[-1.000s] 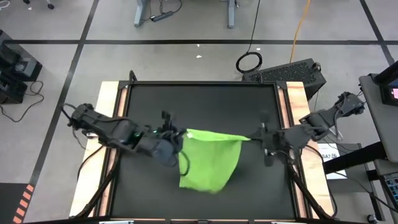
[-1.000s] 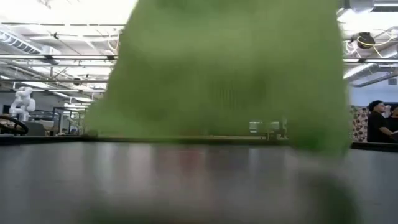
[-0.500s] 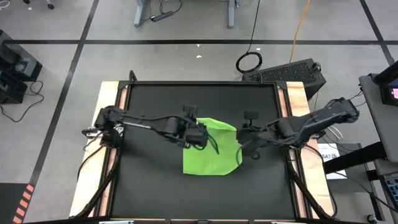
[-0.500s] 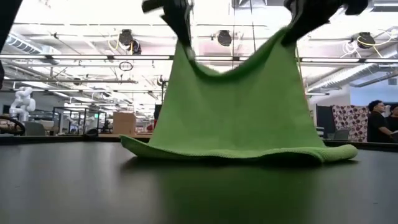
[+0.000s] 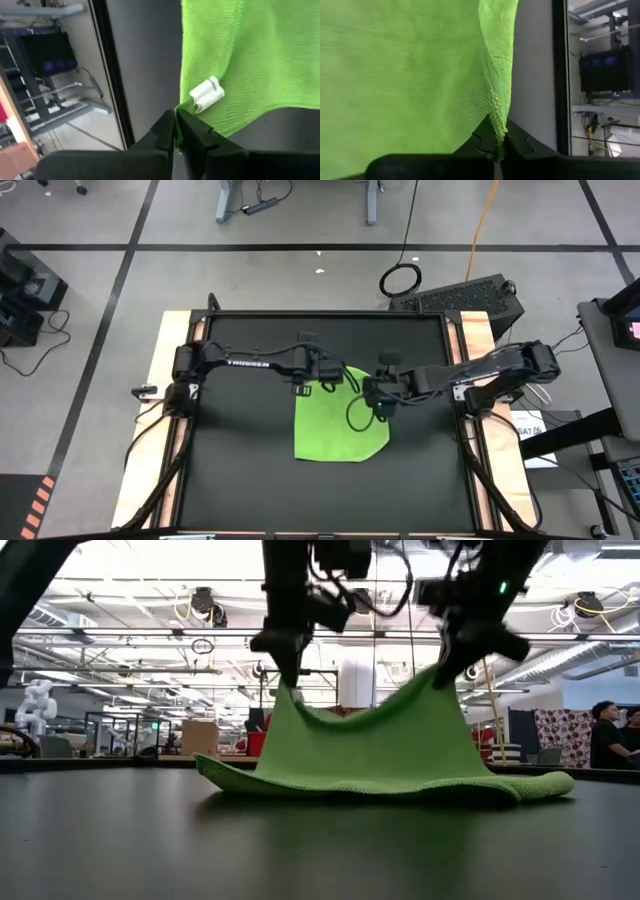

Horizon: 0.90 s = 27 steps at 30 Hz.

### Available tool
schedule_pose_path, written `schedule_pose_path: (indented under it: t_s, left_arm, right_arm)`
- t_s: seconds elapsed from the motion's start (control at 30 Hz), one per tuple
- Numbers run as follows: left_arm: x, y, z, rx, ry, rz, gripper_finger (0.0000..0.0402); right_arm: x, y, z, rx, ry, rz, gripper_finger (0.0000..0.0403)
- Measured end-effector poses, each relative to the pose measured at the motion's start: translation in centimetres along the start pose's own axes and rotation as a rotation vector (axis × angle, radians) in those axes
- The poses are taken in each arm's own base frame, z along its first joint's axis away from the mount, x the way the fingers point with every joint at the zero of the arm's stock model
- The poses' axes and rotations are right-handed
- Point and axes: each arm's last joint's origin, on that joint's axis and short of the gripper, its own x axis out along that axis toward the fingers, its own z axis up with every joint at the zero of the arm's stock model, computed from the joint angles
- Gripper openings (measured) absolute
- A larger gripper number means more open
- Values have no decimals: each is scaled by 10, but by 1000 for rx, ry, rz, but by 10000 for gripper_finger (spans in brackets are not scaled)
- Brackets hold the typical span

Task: Roll towel
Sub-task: Fold green microfiber towel

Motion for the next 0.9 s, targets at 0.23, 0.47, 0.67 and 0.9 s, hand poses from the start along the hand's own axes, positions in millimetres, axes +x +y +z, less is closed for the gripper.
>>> schedule_pose_path:
  t_s: [0.23, 0.47, 0.67, 0.9]
  left_arm:
    - [32, 11, -2, -65, -23, -92, 145]
    - [29, 13, 2, -125, -107, -132, 206]
    - [0, -22, 24, -35, -390, -474, 197]
    - [-11, -89, 36, 129, -619, -701, 194]
  right_arm:
    - [51, -8, -32, 150, 33, -61, 54]
    - [65, -13, -60, 241, 20, -93, 171]
    - [59, -18, -72, 285, -37, -24, 227]
    - [62, -3, -81, 242, -247, 308, 221]
